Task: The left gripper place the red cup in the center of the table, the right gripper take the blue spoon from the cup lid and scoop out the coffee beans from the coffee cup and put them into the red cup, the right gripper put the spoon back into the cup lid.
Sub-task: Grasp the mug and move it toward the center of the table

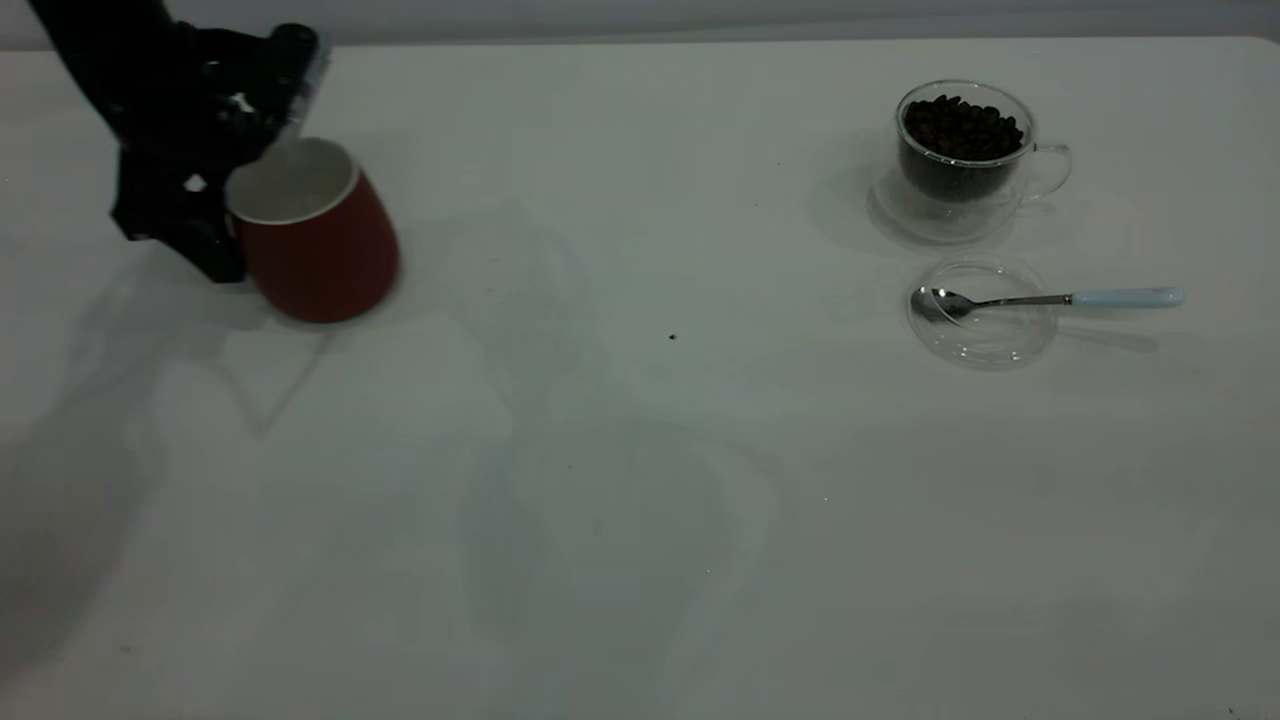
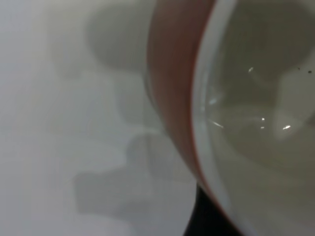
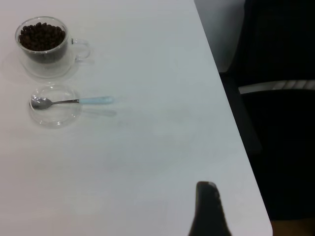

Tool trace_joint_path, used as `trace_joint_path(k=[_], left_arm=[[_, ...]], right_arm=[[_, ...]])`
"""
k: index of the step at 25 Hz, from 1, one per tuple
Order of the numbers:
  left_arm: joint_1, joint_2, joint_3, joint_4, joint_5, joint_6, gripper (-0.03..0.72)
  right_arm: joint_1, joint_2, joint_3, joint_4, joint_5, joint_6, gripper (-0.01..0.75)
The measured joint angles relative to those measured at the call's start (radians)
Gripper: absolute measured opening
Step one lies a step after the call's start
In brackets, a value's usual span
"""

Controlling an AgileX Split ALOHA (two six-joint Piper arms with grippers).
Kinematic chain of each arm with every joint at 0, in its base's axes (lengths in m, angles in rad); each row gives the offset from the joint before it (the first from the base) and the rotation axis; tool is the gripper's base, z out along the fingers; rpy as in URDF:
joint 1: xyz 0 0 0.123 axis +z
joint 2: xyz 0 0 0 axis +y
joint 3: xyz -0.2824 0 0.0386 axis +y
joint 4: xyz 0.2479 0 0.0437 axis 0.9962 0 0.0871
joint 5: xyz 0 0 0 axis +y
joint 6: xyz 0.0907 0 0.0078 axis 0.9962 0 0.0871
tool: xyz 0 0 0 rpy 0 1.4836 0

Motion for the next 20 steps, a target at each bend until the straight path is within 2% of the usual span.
trace_joint_path(k=[13, 20], left_arm=[[-0.173, 0.004, 0.0, -0.096, -0.066, -0.092, 0.587], [-0.226, 0.016, 0.0, -0.17, -0.113, -0.14, 0.587]], right_arm=[[0.0, 0.0, 0.0, 0.0, 0.0, 0.0, 0.565], [0.0, 0.0, 0.0, 0.0, 0.0, 0.0, 0.565]])
